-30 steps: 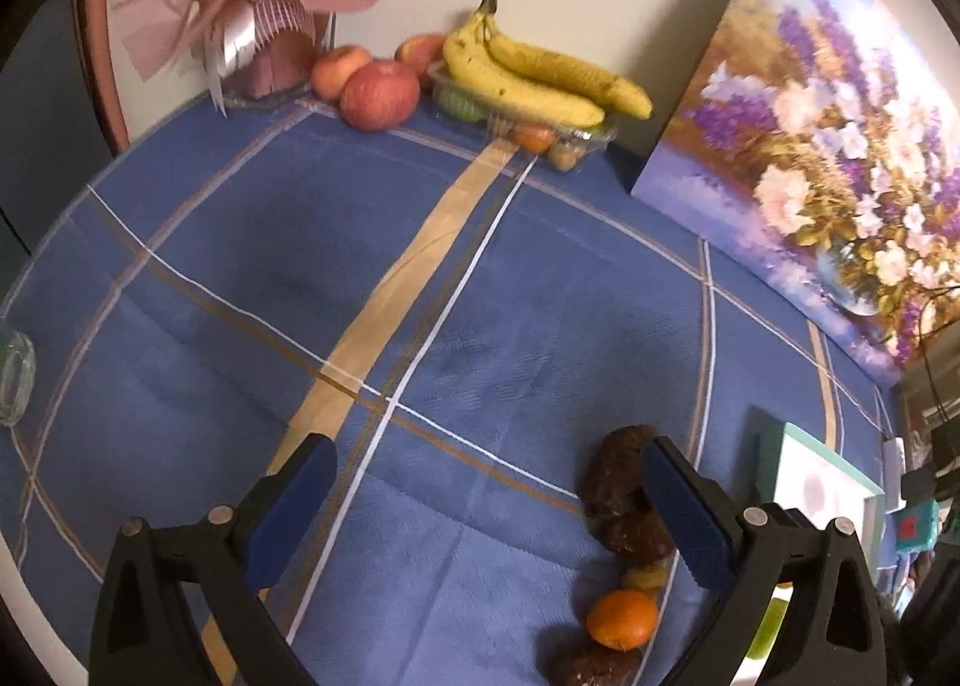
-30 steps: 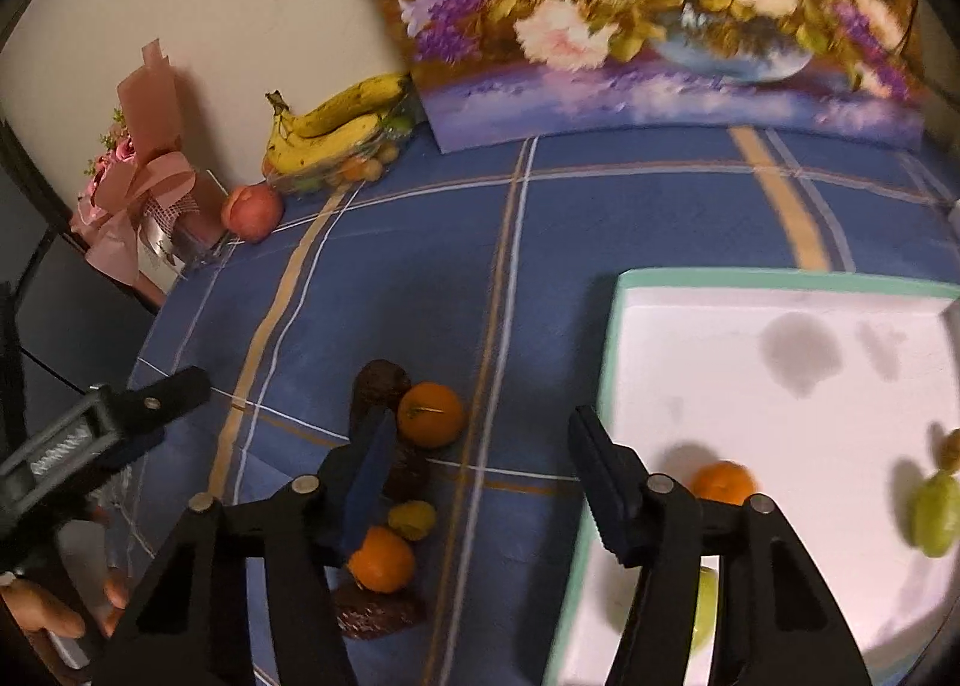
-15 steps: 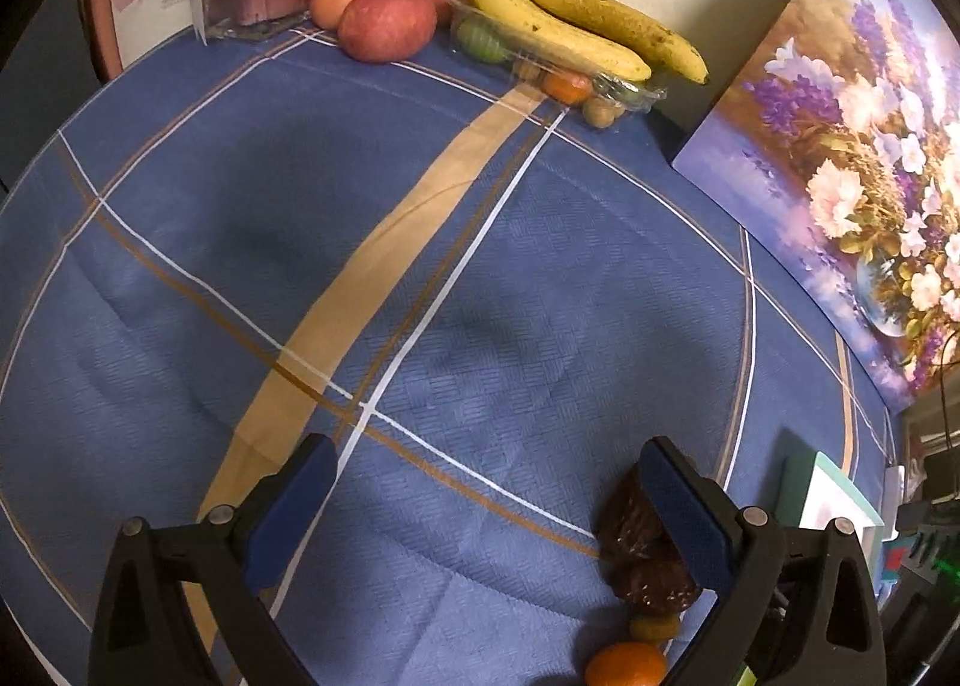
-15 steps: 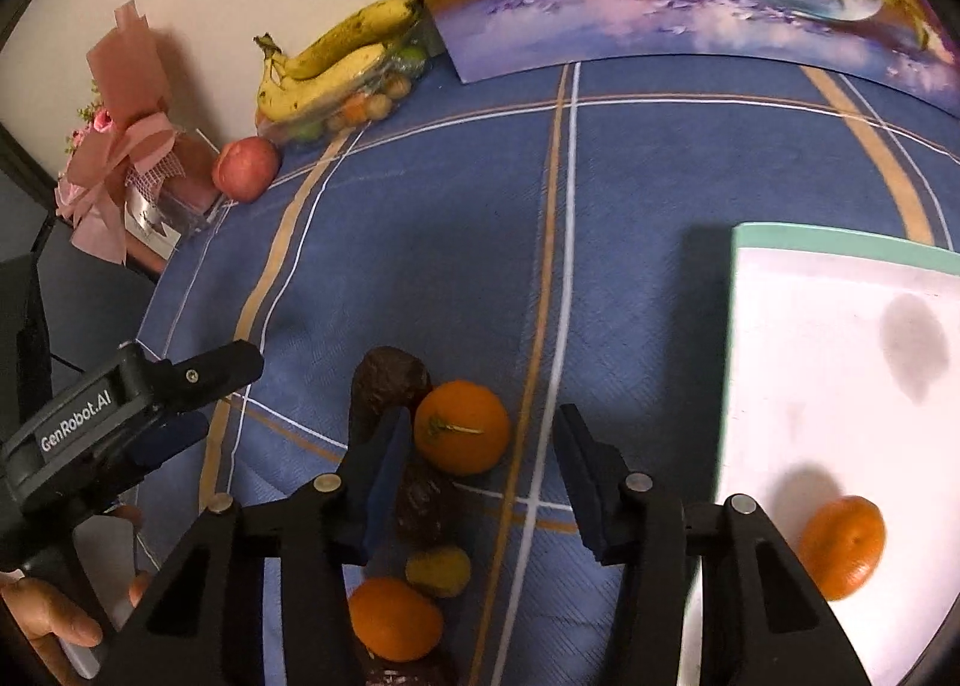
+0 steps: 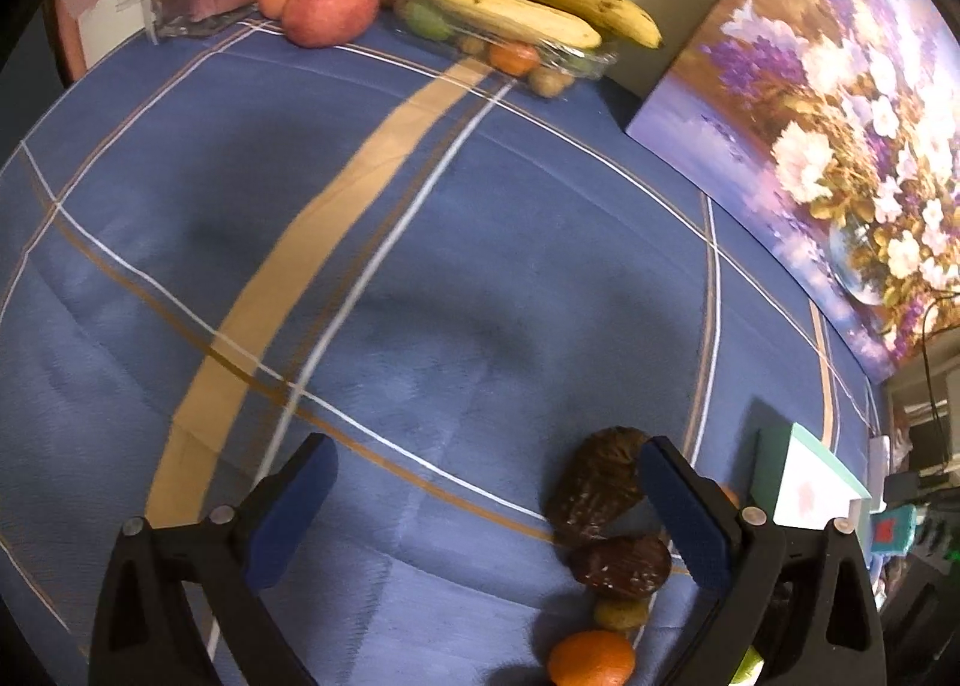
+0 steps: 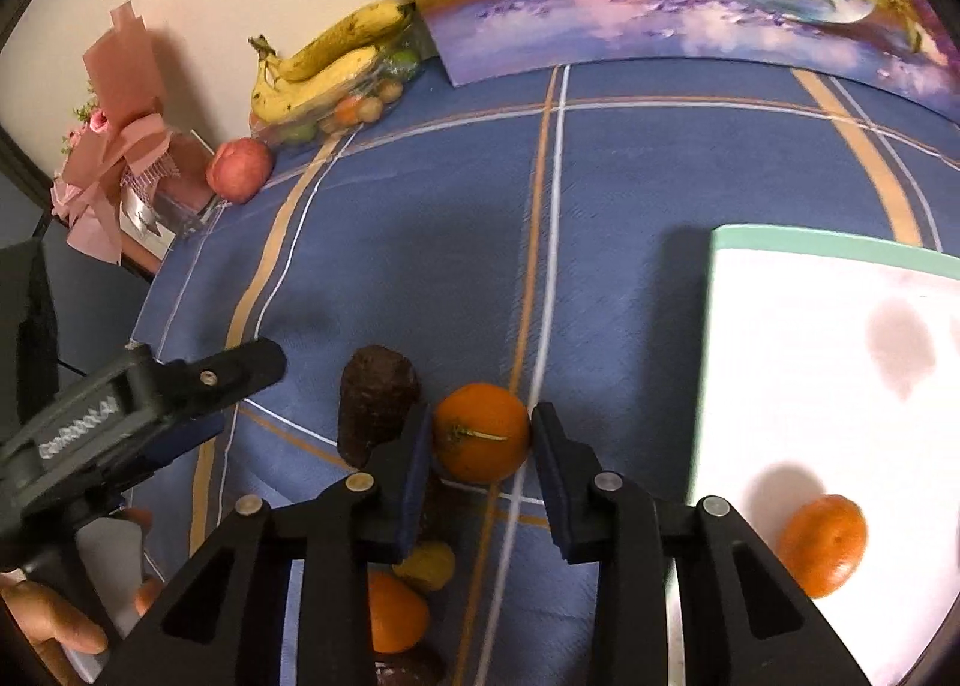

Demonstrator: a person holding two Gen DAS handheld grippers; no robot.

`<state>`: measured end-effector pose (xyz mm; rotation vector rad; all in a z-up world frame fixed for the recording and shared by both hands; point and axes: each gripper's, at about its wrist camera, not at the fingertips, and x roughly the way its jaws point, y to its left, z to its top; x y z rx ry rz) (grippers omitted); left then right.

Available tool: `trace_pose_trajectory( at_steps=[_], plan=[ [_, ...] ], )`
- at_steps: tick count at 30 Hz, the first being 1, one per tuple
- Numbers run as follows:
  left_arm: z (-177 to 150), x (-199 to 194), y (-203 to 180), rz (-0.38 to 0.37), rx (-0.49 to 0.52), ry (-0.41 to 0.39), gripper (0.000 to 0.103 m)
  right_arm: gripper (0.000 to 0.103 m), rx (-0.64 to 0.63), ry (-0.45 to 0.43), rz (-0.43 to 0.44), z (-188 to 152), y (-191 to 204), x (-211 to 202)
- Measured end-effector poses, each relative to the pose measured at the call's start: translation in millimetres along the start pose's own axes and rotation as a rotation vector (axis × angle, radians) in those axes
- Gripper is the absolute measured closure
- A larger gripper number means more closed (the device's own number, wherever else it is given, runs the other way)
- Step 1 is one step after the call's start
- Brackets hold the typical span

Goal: Organize fruits
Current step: 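Grasp the tangerine with the right tool while the left tool approaches a dark brown date, then grasp the dark brown date with the left tool while the right tool lifts the tangerine, then carry the tangerine with the right tool while the left tool carries the date over the tray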

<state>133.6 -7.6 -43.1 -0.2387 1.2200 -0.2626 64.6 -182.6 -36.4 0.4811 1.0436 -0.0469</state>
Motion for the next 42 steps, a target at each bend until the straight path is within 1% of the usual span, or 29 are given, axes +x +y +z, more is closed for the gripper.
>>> trace_pose_trajectory(
  at_steps=[2, 4, 6, 7, 10, 11, 17, 19, 24, 25, 26, 27, 31, 33, 35, 39, 42],
  plan=[
    [0, 1, -3, -0.01, 0.01, 0.004, 0.009, 0.068, 0.016, -0.022, -0.002, 1, -6, -11],
    [0, 2, -8, -0.027, 0.024, 0.009, 0.012, 0.068, 0.035, -0.046, 0.002, 1, -11, -23],
    [0, 4, -13, -0.044, 0.038, 0.015, 0.018, 0.068, 0.036, -0.067, -0.002, 2, -14, -33],
    [-1, 6, -17, -0.054, 0.047, 0.023, 0.023, 0.068, 0.032, -0.082, -0.01, 2, -16, -40],
    [-3, 9, -24, -0.061, 0.064, 0.04, 0.026, 0.068, 0.034, -0.108, -0.014, 1, -21, -54],
    [-3, 10, -27, -0.062, 0.072, 0.042, 0.031, 0.068, 0.038, -0.115, -0.013, 2, -22, -58],
    [-5, 15, -36, -0.094, 0.103, 0.045, 0.046, 0.068, 0.046, -0.126, -0.023, -1, -29, -69],
    [-6, 19, -38, -0.09, 0.113, 0.051, 0.049, 0.068, 0.053, -0.125, -0.024, -3, -33, -72],
    [-10, 23, -41, -0.082, 0.132, 0.054, 0.052, 0.068, 0.057, -0.131, -0.025, -6, -36, -77],
    [-10, 23, -43, -0.08, 0.14, 0.052, 0.055, 0.068, 0.057, -0.133, -0.024, -7, -37, -79],
    [-10, 23, -44, -0.082, 0.144, 0.052, 0.06, 0.068, 0.058, -0.134, -0.024, -7, -38, -80],
    [-11, 22, -45, -0.088, 0.15, 0.053, 0.064, 0.068, 0.059, -0.135, -0.024, -7, -39, -81],
    [-12, 20, -50, -0.084, 0.172, 0.05, 0.064, 0.068, 0.072, -0.145, -0.024, -7, -45, -86],
    [-11, 15, -50, -0.093, 0.164, 0.045, 0.064, 0.068, 0.078, -0.149, -0.024, -7, -48, -88],
    [-8, 4, -51, -0.109, 0.157, 0.016, 0.064, 0.068, 0.085, -0.158, -0.024, -6, -50, -92],
    [-5, -32, -62, -0.146, 0.181, -0.066, 0.064, 0.068, 0.098, -0.182, -0.038, -5, -56, -103],
    [-7, -51, -72, -0.173, 0.207, -0.101, 0.064, 0.068, 0.114, -0.193, -0.08, -5, -62, -113]
  ],
)
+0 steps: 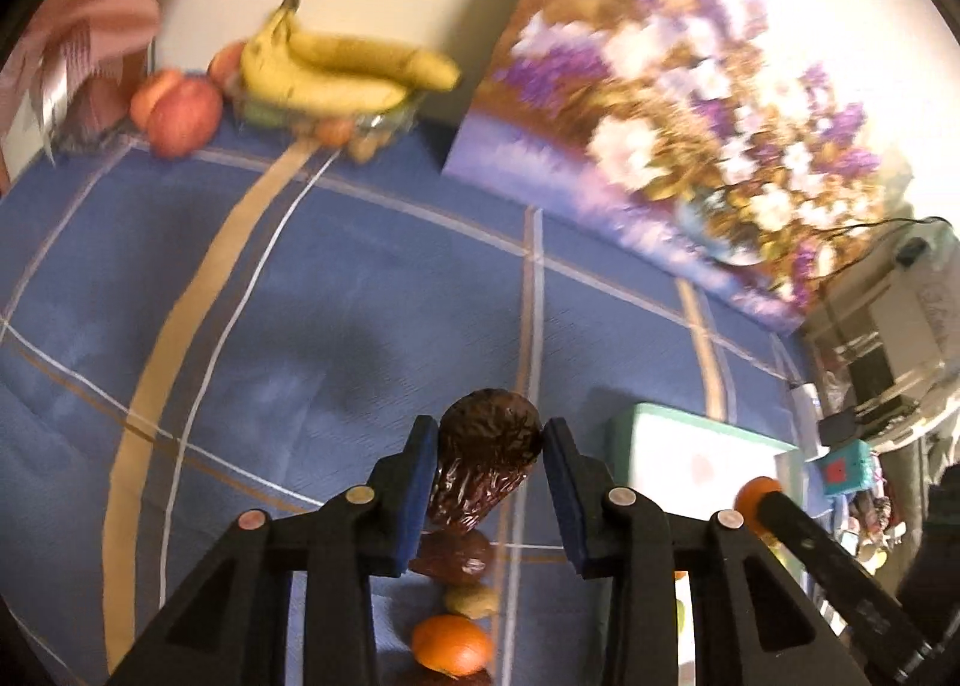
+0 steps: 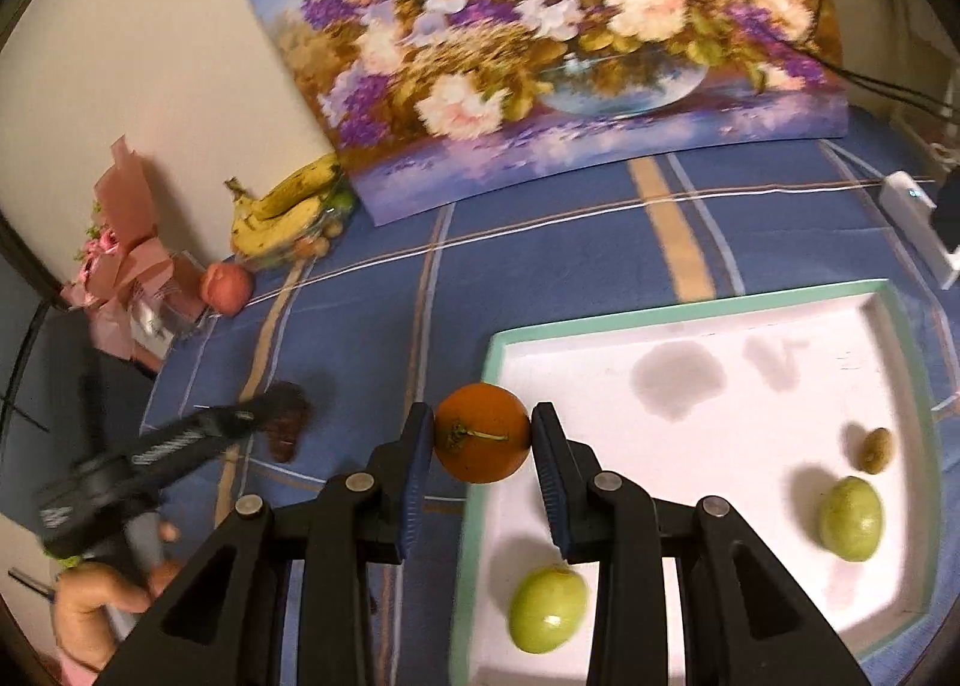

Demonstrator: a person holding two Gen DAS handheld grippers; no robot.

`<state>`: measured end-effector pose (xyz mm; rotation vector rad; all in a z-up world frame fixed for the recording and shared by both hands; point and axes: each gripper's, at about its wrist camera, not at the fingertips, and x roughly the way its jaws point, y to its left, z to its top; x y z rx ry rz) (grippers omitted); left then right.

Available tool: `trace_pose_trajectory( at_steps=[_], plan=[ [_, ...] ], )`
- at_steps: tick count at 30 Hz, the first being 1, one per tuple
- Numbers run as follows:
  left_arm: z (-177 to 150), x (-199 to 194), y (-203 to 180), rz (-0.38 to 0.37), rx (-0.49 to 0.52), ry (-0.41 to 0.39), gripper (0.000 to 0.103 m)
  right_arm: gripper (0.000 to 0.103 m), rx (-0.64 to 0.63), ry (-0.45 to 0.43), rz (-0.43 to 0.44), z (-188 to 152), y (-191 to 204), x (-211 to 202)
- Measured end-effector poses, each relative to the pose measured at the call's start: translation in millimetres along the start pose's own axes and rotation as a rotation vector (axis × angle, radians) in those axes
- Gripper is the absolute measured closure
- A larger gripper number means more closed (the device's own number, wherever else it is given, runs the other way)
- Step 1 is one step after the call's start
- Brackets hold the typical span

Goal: Organize fruits
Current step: 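Carry the tangerine with the right tool while the left tool carries the date over the tray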

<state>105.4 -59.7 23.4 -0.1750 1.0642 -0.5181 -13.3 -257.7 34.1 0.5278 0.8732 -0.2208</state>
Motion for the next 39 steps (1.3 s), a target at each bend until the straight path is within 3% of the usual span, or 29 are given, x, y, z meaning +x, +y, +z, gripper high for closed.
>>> trace_pose_trajectory(
  at_steps=[11, 18, 30, 39],
  plan=[
    [-17, -25, -52, -0.066, 0.109, -0.021, 0.064, 0.068, 0.09, -0.047, -0.098, 7, -46, -33],
    [-38, -17, -89, -0.092, 0.199, 0.018, 0.064, 0.068, 0.161, -0.084, -0.152, 10, -81, -55],
    [-76, 14, -137, -0.065, 0.35, 0.121, 0.064, 0.068, 0.205, -0.124, -0.223, 5, -113, -76],
    [-84, 30, -139, -0.022, 0.37, 0.158, 0.064, 0.068, 0.194, -0.113, -0.208, 5, -112, -73]
  ],
)
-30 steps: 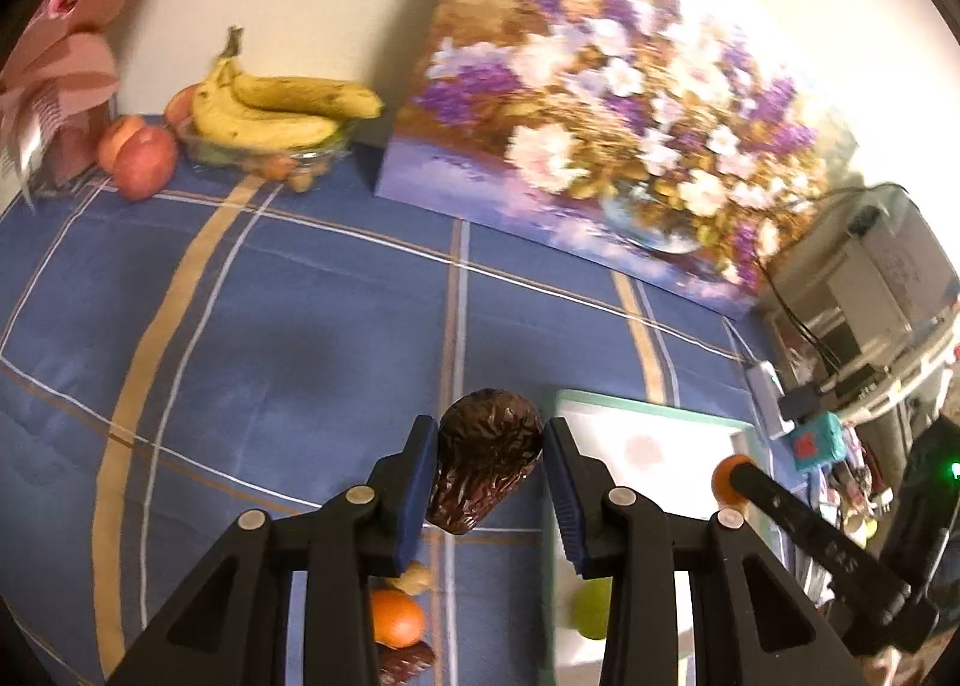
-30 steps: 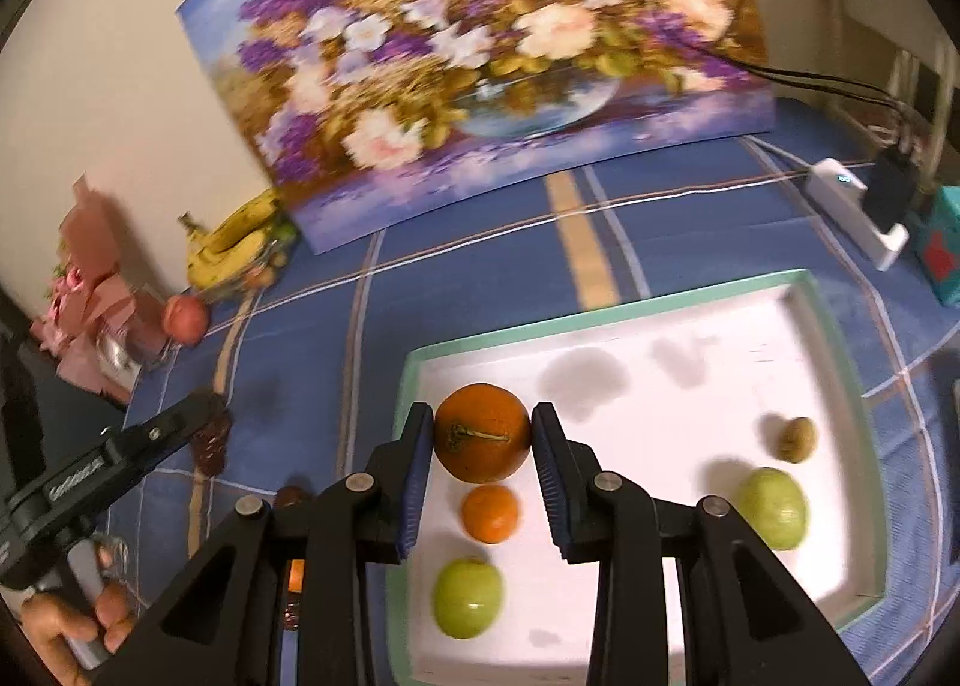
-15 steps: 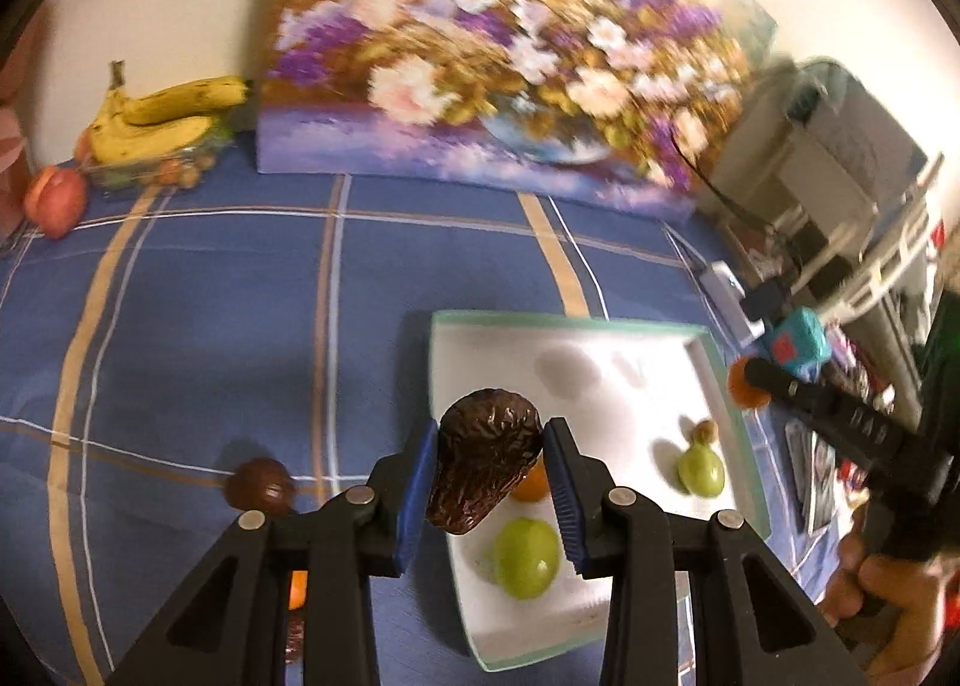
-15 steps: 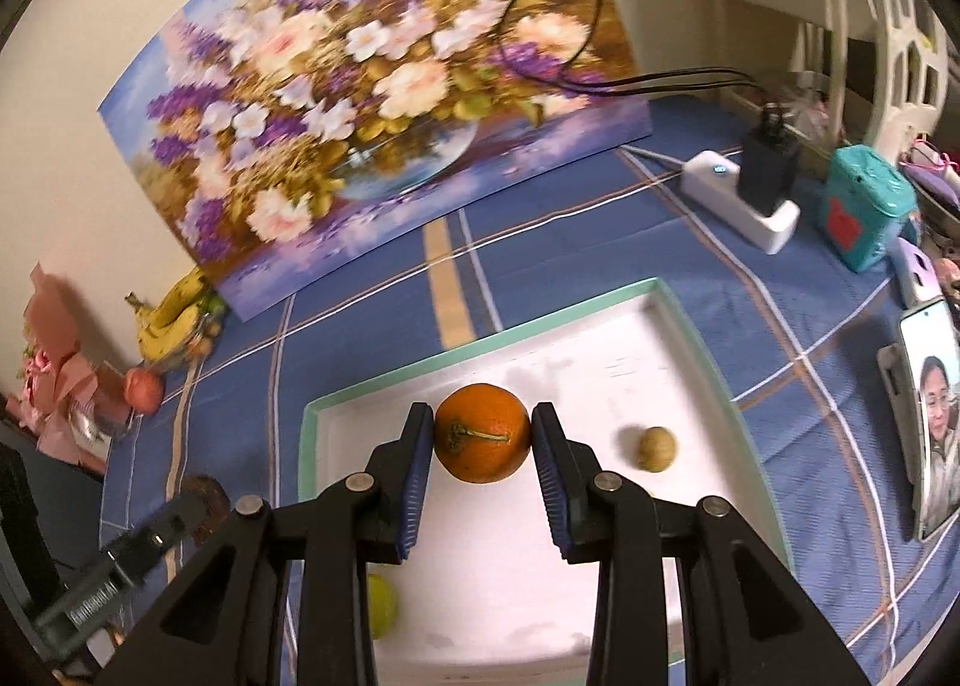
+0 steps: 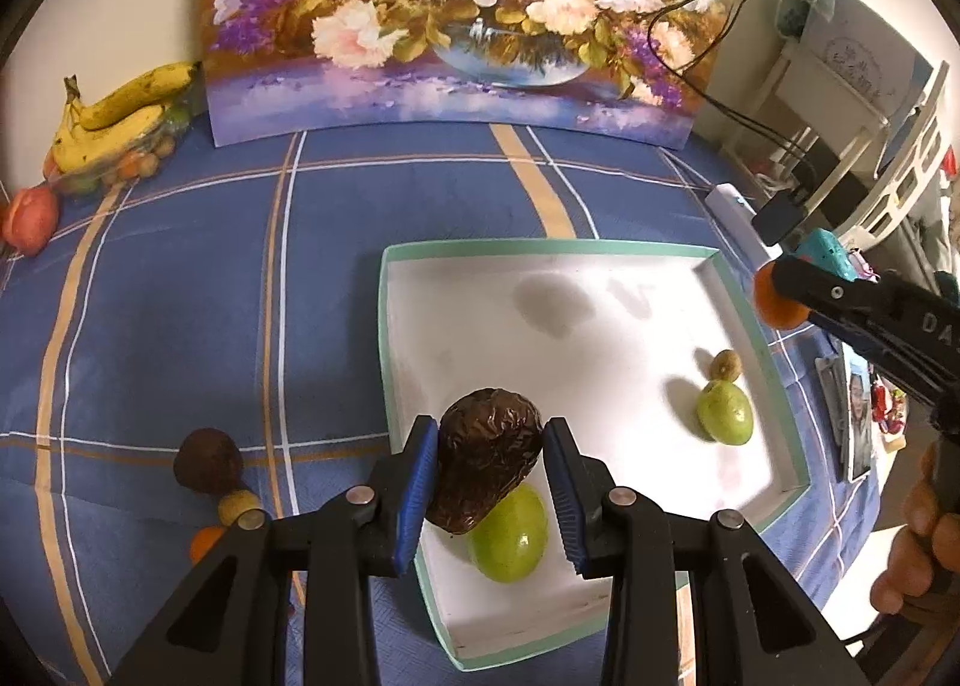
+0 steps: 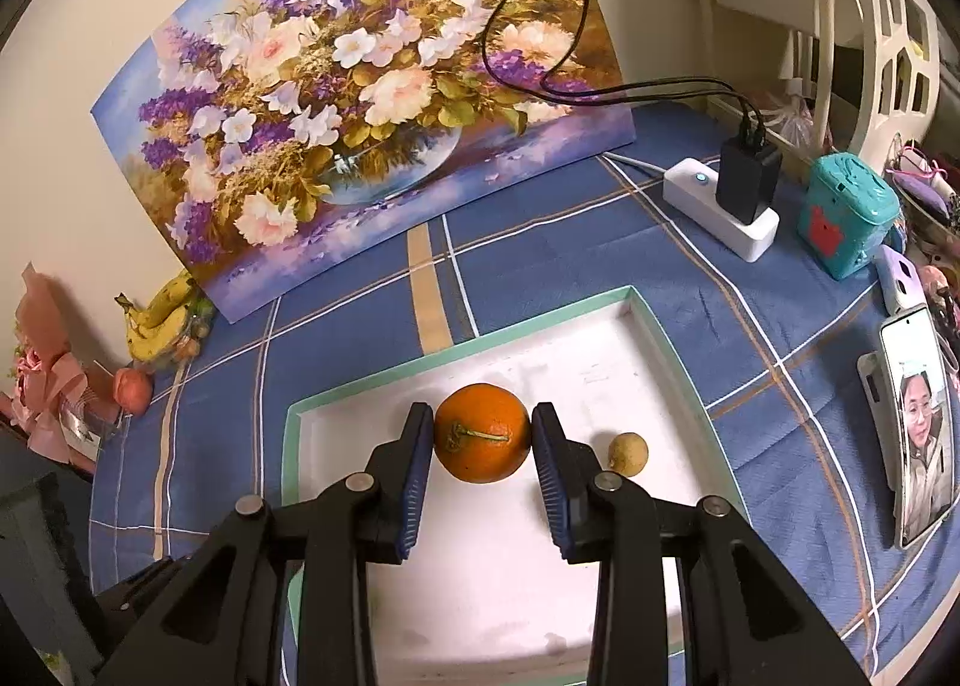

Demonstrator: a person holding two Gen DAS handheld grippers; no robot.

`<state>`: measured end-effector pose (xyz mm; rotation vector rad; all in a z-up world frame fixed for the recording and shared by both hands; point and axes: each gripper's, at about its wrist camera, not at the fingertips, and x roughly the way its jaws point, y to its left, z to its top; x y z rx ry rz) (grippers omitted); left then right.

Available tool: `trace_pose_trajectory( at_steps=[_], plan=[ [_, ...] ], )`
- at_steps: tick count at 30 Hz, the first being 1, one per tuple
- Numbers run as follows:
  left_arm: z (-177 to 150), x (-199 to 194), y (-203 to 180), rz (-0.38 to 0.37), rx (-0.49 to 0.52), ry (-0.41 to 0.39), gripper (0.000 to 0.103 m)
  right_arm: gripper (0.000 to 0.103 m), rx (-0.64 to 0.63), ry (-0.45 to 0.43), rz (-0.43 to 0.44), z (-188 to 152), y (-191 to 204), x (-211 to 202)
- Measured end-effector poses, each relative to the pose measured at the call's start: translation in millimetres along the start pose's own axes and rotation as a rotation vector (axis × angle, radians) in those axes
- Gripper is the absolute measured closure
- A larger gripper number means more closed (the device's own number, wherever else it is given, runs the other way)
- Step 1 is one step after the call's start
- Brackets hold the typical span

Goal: Organize fruits
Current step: 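Carry the tangerine with the right tool while the left tool carries the date over the tray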

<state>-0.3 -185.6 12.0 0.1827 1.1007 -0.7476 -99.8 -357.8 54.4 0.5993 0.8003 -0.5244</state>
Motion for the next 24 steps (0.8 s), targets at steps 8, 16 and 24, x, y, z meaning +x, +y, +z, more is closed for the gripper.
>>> trace_pose_trajectory(
  at_steps=[8, 16, 24],
  plan=[
    [-3, 12, 2, 0.027, -0.009, 0.029, 0.064, 0.068, -0.026, 0.068, -0.021, -7, 1, 24],
    [-6, 25, 2, 0.057, -0.008, 0.054, 0.064, 0.068, -0.048, 0.208, -0.06, -24, 0, 67],
    [-7, 29, 3, 0.06, -0.015, 0.062, 0.064, 0.068, -0.059, 0.275, -0.068, -33, 0, 87]
  ],
)
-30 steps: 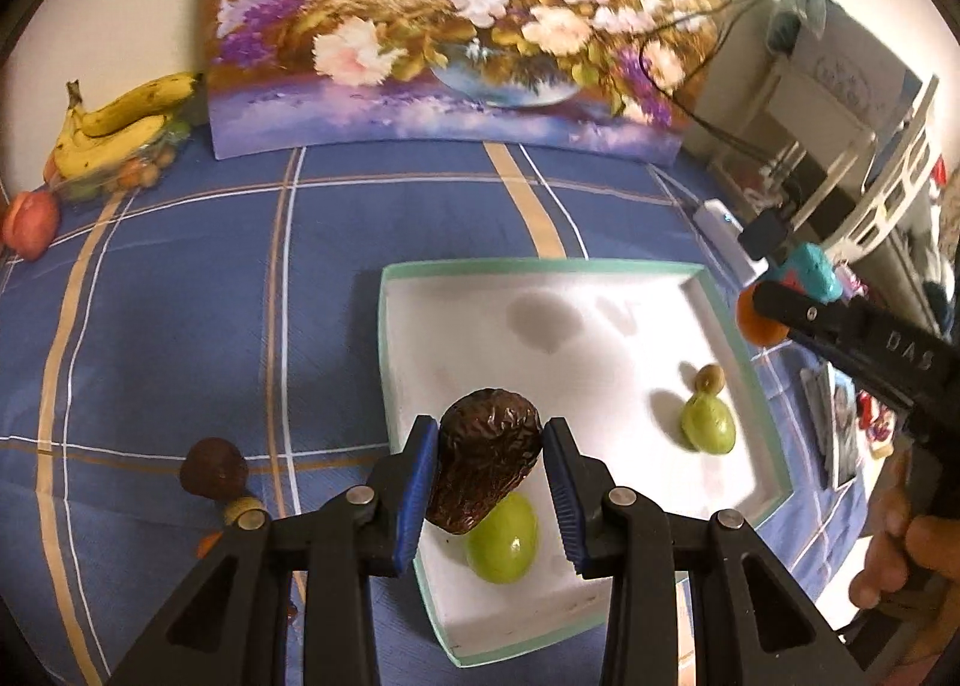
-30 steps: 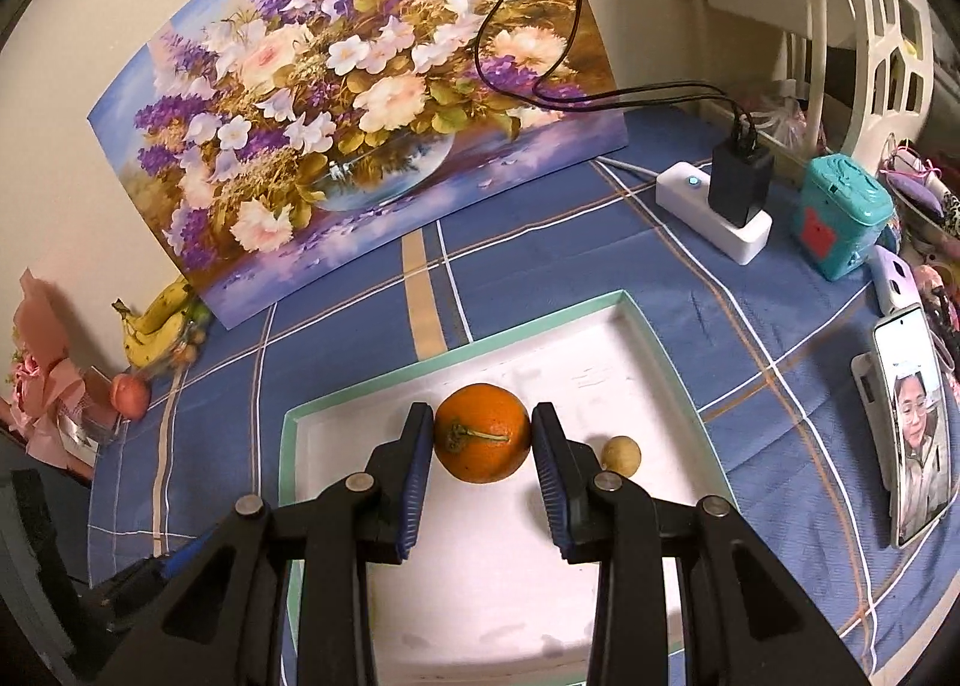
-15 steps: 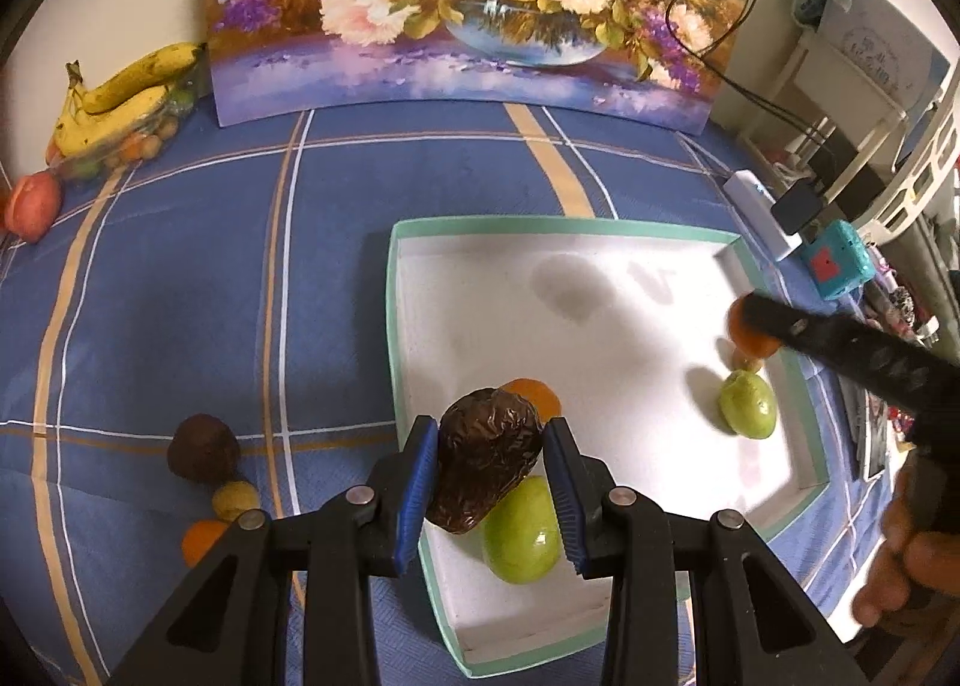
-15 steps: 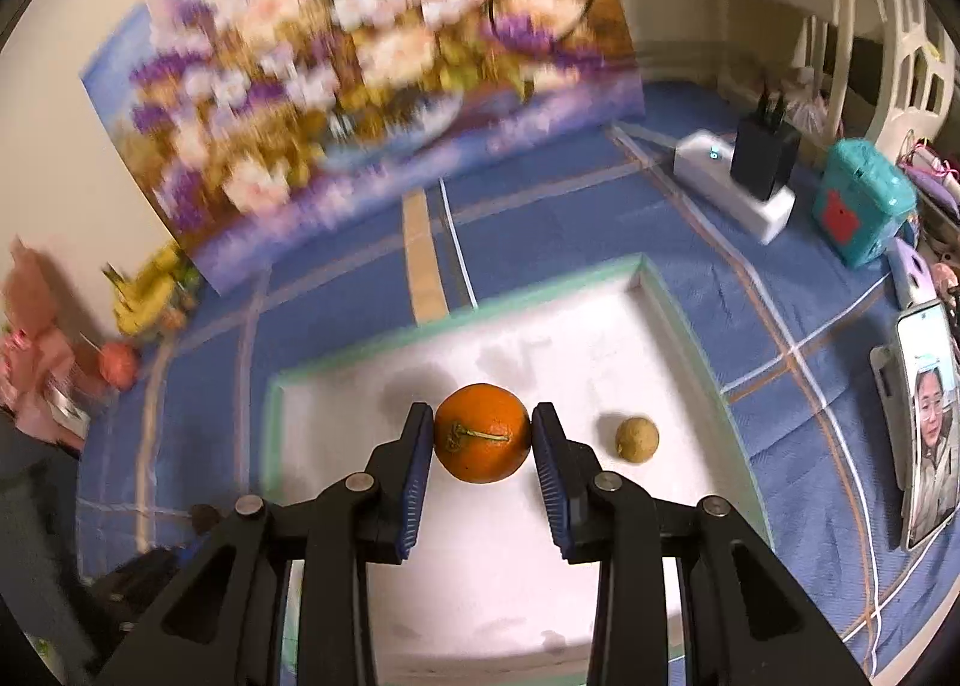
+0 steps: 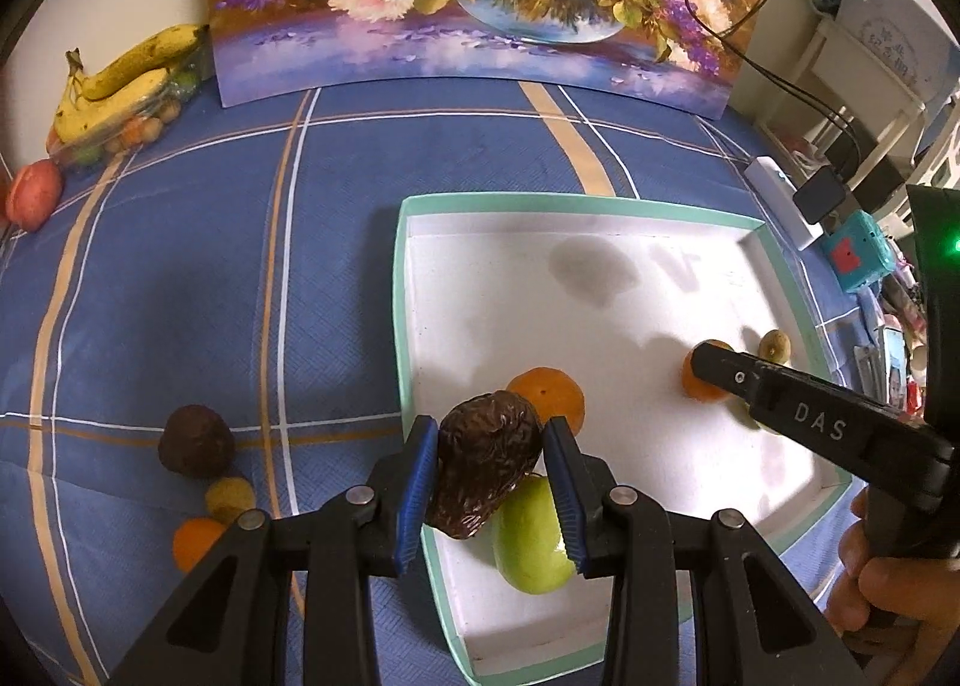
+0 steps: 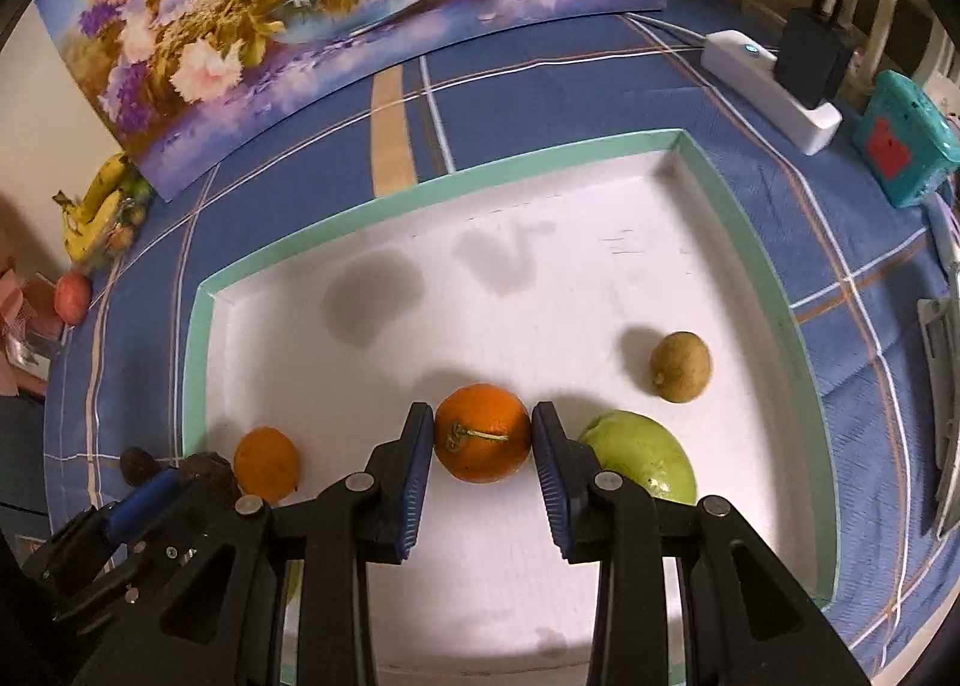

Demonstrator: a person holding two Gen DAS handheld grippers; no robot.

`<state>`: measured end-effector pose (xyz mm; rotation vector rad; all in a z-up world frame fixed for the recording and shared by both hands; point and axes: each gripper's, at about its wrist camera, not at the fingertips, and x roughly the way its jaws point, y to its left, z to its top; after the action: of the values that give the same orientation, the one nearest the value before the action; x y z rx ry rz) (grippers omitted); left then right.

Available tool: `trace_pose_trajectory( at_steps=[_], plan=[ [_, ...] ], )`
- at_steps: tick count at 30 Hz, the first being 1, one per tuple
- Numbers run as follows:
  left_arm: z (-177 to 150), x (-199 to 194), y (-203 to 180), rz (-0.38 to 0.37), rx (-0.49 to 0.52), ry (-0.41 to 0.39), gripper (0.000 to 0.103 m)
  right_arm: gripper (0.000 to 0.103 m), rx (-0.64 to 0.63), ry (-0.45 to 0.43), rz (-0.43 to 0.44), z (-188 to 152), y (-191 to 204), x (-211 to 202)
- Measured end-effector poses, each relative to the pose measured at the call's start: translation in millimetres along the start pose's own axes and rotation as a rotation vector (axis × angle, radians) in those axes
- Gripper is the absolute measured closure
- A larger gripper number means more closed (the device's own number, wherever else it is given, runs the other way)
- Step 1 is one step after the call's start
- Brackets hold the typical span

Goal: Organize fruits
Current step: 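Carry the tangerine with the right tool while the left tool carries the date over the tray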

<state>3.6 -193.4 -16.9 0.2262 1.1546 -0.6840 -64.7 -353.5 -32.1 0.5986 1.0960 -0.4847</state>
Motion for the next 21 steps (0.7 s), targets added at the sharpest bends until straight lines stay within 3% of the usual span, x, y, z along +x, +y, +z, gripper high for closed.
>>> trace_pose_trajectory(
  at_steps=[10, 21],
  plan=[
    [-4, 17, 5, -0.014, -0.035, 0.055, 0.062, 0.067, -0.013, 0.008, -0.009, -3, 4, -1],
    [-4, 12, 7, -0.027, -0.043, 0.057, 0.062, 0.067, -0.024, 0.01, -0.019, -3, 8, -1]
  ],
)
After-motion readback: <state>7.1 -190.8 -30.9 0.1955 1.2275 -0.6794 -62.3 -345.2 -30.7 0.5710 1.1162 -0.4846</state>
